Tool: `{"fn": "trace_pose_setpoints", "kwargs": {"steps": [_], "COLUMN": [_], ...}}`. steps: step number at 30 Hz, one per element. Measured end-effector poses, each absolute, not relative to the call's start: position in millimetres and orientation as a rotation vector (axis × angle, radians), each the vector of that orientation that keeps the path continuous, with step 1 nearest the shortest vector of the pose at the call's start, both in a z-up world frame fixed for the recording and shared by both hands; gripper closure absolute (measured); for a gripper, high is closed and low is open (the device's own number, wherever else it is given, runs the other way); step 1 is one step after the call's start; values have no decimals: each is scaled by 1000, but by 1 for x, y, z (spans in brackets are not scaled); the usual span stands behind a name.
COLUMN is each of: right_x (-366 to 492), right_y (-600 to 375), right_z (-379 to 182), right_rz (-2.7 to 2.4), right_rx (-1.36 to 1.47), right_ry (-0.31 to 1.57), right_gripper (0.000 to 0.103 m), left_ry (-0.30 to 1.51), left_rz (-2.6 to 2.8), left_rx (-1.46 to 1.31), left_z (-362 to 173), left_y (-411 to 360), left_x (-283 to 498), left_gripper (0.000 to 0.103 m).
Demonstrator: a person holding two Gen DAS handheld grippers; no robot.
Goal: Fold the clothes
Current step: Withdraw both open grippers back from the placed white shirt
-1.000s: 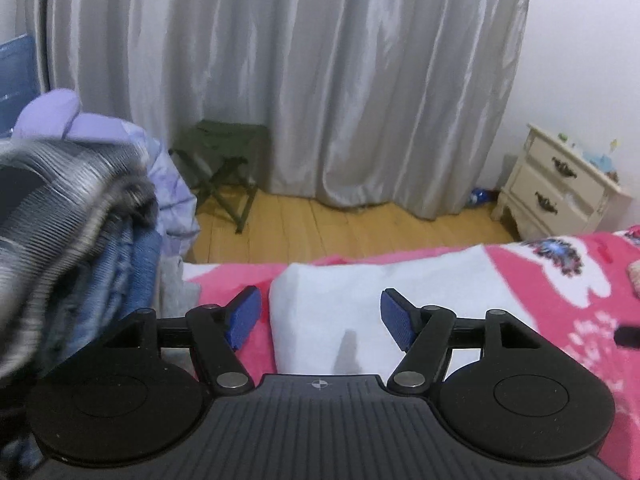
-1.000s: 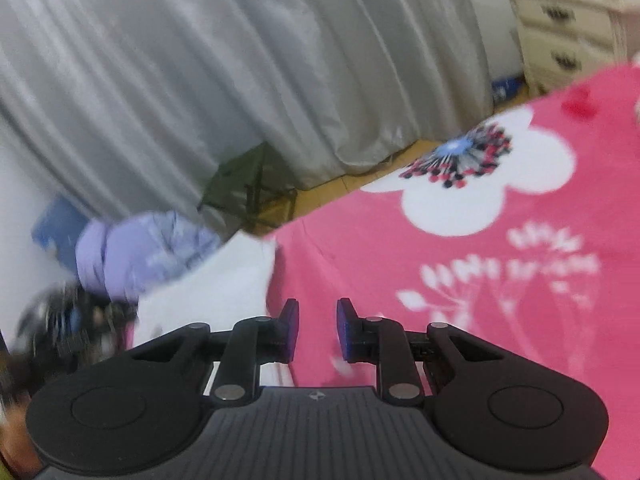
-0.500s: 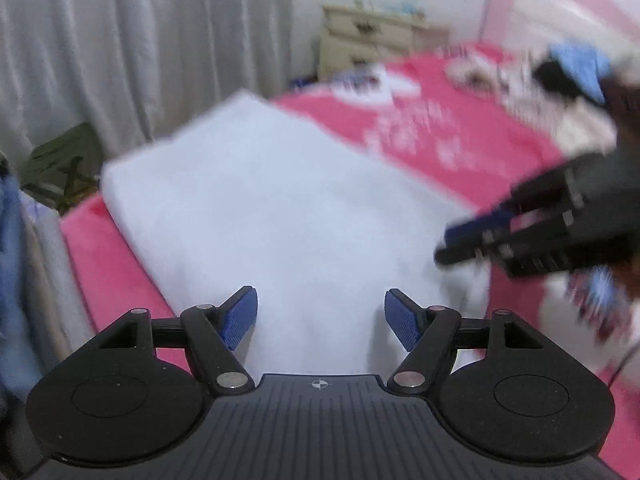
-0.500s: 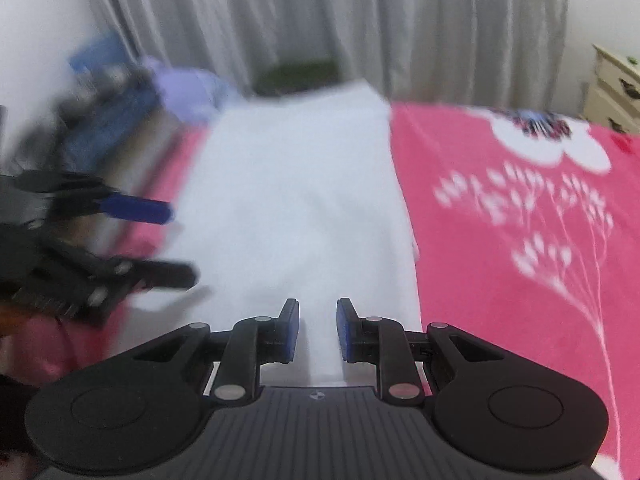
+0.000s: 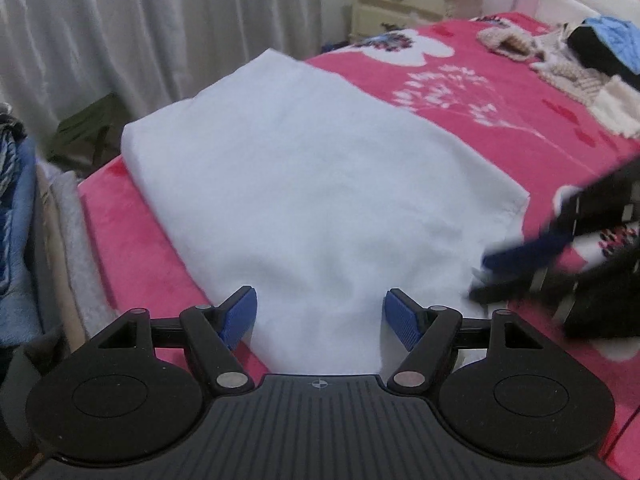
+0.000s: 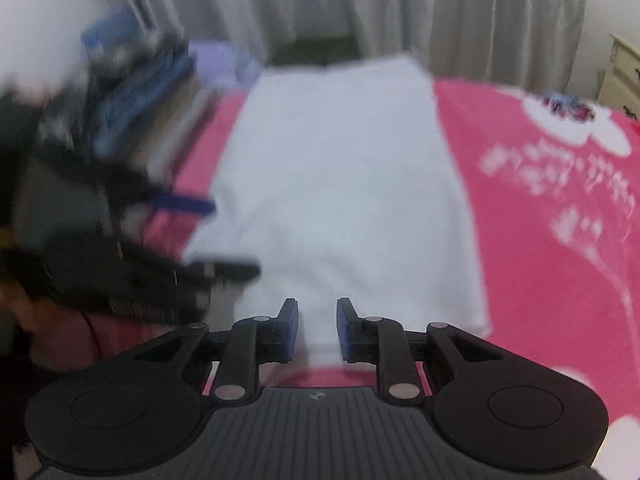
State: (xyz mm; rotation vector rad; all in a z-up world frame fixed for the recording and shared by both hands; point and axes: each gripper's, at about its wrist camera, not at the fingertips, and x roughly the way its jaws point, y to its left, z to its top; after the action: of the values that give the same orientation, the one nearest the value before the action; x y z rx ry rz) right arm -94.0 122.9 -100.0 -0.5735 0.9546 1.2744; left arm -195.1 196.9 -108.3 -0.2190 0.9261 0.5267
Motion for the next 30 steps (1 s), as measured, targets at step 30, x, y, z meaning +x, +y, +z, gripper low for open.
{"fn": "trace_pose_setpoints", "kwargs": {"steps": [30], "right_x": [-61], "right_y": [114], "right_z": [-110], "right_rz": [1064], "right_rx": [-540], "right_ry": [960], "right_gripper": [81], "left_ry": [993], "left_rz": [646], "left_rx": [-158], "left_z": [-106], "left_y": [183], "left_x": [-192], "left_gripper": [15]}}
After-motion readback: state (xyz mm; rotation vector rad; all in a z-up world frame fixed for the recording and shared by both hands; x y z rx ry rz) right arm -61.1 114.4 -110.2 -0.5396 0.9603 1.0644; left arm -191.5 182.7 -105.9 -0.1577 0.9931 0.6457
